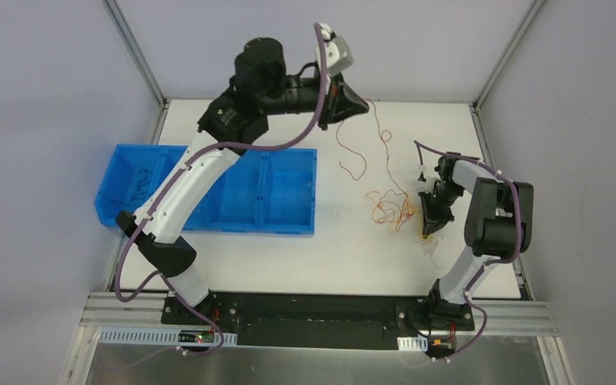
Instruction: Untangle the cables
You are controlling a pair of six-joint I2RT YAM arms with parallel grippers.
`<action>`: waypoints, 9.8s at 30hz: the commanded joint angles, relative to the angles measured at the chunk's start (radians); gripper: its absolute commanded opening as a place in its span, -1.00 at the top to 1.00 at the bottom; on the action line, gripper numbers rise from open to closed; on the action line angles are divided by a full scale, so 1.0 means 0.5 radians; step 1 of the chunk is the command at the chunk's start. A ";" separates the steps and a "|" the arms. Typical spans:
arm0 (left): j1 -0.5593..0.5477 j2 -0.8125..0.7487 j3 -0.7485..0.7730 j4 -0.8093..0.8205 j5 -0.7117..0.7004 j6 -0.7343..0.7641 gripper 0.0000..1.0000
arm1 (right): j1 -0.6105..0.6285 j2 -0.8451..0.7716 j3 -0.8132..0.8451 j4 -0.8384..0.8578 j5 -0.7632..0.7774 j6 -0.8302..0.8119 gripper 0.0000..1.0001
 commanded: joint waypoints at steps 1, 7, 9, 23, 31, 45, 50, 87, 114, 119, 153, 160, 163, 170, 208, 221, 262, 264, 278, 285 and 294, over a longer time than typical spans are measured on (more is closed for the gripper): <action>0.166 0.005 0.298 -0.092 0.038 -0.157 1.00 | -0.010 0.087 -0.079 0.151 0.276 -0.130 1.00; 0.365 0.021 0.678 -0.099 -0.120 -0.171 1.00 | -0.014 0.089 -0.094 0.159 0.379 -0.161 1.00; 0.417 0.044 0.813 -0.098 -0.194 -0.161 1.00 | -0.014 0.096 -0.101 0.163 0.398 -0.178 1.00; 0.736 -0.535 -0.044 -0.082 -0.404 -0.160 1.00 | -0.014 -0.015 0.004 -0.017 0.184 -0.157 1.00; 0.843 -1.096 -0.889 -0.109 -0.284 -0.220 1.00 | -0.014 -0.059 -0.008 -0.069 0.149 -0.171 1.00; 1.161 -1.336 -1.658 -0.272 -0.581 -0.195 1.00 | -0.011 -0.100 0.036 -0.159 0.163 -0.183 1.00; 1.326 -1.169 -1.720 -0.285 -0.537 -0.168 1.00 | -0.011 -0.158 0.010 -0.180 0.163 -0.192 1.00; 1.054 -0.793 -1.740 -0.166 0.093 0.659 -0.56 | -0.037 -0.416 0.110 -0.560 -0.374 -0.406 1.00; -0.136 0.666 -0.903 1.018 0.025 -0.267 -0.64 | -0.011 -0.681 0.485 -1.124 -1.443 -0.626 1.00; -0.163 0.645 -0.917 0.980 0.080 -0.184 -0.45 | 0.027 -0.711 0.569 -1.194 -1.514 -0.646 1.00; 0.417 -0.507 -1.098 0.456 0.091 -0.699 1.00 | 0.026 -0.912 0.301 -0.880 -1.323 -0.526 0.06; 0.640 -0.707 -1.444 0.363 0.081 -0.468 1.00 | -0.032 -0.955 0.257 -0.865 -1.264 -0.496 -0.36; 0.725 -0.748 -1.608 0.356 0.089 -0.334 1.00 | -0.038 -0.988 0.231 -0.862 -1.214 -0.495 -0.49; 0.862 -0.564 -1.786 0.468 0.055 -0.030 1.00 | -0.059 -1.003 0.167 -0.802 -1.047 -0.468 -0.54; 0.630 -0.383 -1.393 0.093 -0.162 0.310 -0.93 | 0.019 -0.270 -0.036 0.091 -0.139 -0.155 -0.06; 0.630 -0.396 -1.445 0.092 -0.151 0.274 -0.93 | 0.073 -0.130 0.179 0.053 -0.362 -0.085 1.00; 0.630 -0.577 -1.620 0.086 -0.256 0.253 -0.98 | -0.198 -0.486 0.278 -0.376 -0.080 -0.489 1.00; 0.627 -0.605 -1.653 0.083 -0.279 0.256 -0.98 | -0.200 -0.641 0.544 -0.558 -0.193 -0.534 1.00; 0.628 -0.614 -1.414 0.086 -0.027 0.034 -0.98 | -0.033 -0.873 1.647 -1.055 -1.347 -0.271 1.00; 0.427 -0.536 -1.176 0.132 0.488 -0.434 -0.90 | 0.379 -1.125 1.175 -0.568 -1.423 -0.031 1.00; 0.133 -0.437 -1.290 0.795 0.394 -1.321 -0.93 | 0.757 -1.105 1.011 -0.284 -1.439 0.187 1.00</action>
